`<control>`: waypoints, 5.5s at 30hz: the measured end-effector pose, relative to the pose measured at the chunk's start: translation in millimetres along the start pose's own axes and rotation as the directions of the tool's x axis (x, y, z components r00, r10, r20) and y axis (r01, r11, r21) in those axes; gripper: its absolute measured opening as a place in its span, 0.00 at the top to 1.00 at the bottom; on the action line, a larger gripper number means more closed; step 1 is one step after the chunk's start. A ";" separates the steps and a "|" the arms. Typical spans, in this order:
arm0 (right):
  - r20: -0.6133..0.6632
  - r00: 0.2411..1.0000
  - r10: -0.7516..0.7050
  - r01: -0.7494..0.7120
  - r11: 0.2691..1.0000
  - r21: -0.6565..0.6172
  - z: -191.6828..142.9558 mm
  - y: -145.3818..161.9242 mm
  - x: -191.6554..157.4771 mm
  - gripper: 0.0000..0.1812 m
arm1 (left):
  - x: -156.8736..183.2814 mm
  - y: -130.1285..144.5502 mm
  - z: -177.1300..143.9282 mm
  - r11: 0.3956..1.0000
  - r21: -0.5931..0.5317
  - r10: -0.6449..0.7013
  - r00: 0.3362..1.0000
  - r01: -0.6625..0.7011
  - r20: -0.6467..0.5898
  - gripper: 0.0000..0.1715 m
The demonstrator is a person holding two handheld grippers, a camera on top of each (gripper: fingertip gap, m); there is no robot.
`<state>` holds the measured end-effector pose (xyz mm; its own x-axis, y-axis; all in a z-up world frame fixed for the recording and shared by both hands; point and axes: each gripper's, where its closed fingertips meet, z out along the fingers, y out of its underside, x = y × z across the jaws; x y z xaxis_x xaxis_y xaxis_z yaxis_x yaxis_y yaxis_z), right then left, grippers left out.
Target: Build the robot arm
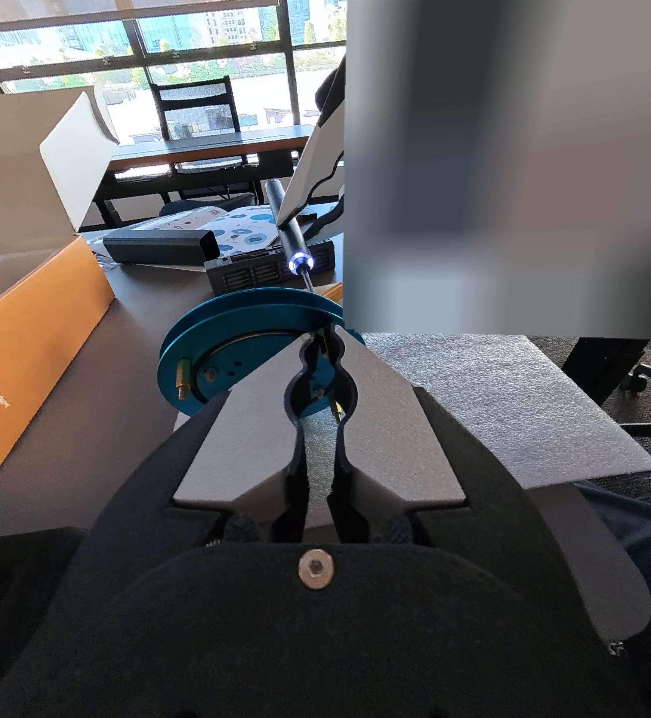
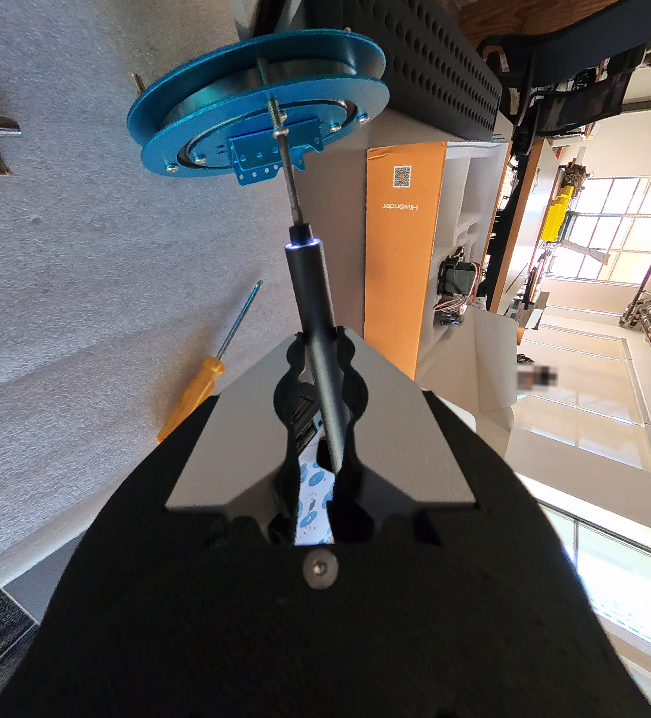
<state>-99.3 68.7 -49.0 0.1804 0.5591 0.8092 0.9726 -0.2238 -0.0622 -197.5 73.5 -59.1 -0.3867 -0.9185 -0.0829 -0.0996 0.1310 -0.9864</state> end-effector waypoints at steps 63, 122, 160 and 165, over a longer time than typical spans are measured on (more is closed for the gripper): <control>0.118 0.993 0.013 -0.009 0.999 -0.036 22.6 -7.1 -68.6 0.91 | 4.8 2.2 4.1 0.994 -0.095 0.051 0.997 -0.046 0.050 0.88; -0.206 -0.279 0.938 -0.921 -0.201 0.334 41.0 -75.7 -33.2 0.93 | -29.5 -8.3 3.2 0.871 0.135 -0.454 0.879 0.473 -0.147 0.98; -0.094 0.910 0.404 -0.396 0.913 0.095 12.7 -93.2 -9.5 1.00 | -14.3 -1.4 -18.1 0.907 -0.092 -0.389 0.736 0.410 -0.554 0.98; -0.068 0.941 0.333 -0.329 0.942 0.062 10.4 -94.8 -14.7 0.99 | -9.3 -0.9 -17.9 0.902 -0.105 -0.400 0.720 0.418 -0.567 0.98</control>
<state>-192.6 90.0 -61.0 0.4835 0.3974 0.7799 0.8662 -0.3456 -0.3609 -210.2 88.6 -54.9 -0.7583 -0.5026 0.4153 -0.3479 -0.2268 -0.9097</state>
